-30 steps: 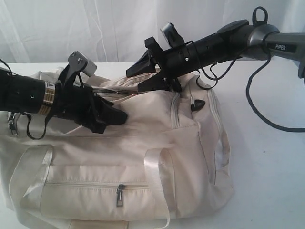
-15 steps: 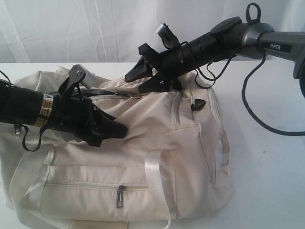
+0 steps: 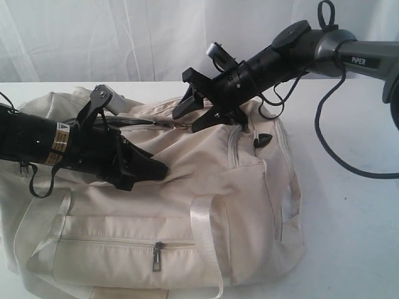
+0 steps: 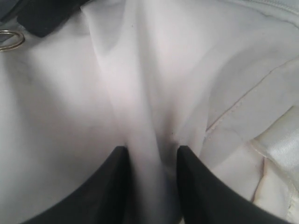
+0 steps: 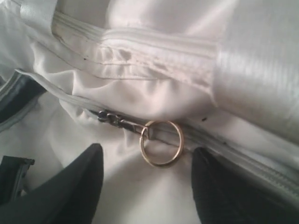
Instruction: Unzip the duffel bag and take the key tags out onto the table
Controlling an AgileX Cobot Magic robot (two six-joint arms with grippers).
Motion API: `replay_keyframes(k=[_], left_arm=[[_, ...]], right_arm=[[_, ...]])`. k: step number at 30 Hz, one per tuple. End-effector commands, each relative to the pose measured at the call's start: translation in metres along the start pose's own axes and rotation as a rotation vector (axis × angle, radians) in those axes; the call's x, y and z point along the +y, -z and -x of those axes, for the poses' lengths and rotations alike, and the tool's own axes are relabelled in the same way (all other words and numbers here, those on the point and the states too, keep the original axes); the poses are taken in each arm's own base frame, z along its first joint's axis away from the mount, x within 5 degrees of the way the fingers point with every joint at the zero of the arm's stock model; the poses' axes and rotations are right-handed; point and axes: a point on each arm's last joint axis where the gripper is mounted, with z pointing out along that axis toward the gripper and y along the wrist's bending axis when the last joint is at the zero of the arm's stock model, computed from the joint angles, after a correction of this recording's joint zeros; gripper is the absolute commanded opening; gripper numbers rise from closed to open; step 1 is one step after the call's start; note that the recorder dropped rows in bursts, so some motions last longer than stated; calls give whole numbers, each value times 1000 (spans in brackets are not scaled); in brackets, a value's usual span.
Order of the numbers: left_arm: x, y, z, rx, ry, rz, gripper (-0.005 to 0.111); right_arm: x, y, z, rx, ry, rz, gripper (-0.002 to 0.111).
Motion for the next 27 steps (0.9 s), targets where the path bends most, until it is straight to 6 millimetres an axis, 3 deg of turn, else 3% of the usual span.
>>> replay_keyframes(k=[1, 6, 12, 27], left_arm=[[-4, -1, -3, 15, -1, -22, 40], [-4, -1, -3, 15, -1, -22, 40], [-4, -1, -3, 15, -3, -22, 40], [-4, -1, -3, 15, -3, -22, 40]], right_arm=[[-8, -18, -4, 30, -32, -22, 54], [-17, -37, -8, 59, -66, -9, 54], [-19, -41, -7, 45, -84, 1, 54], [-2, -57, -6, 25, -198, 223, 54]])
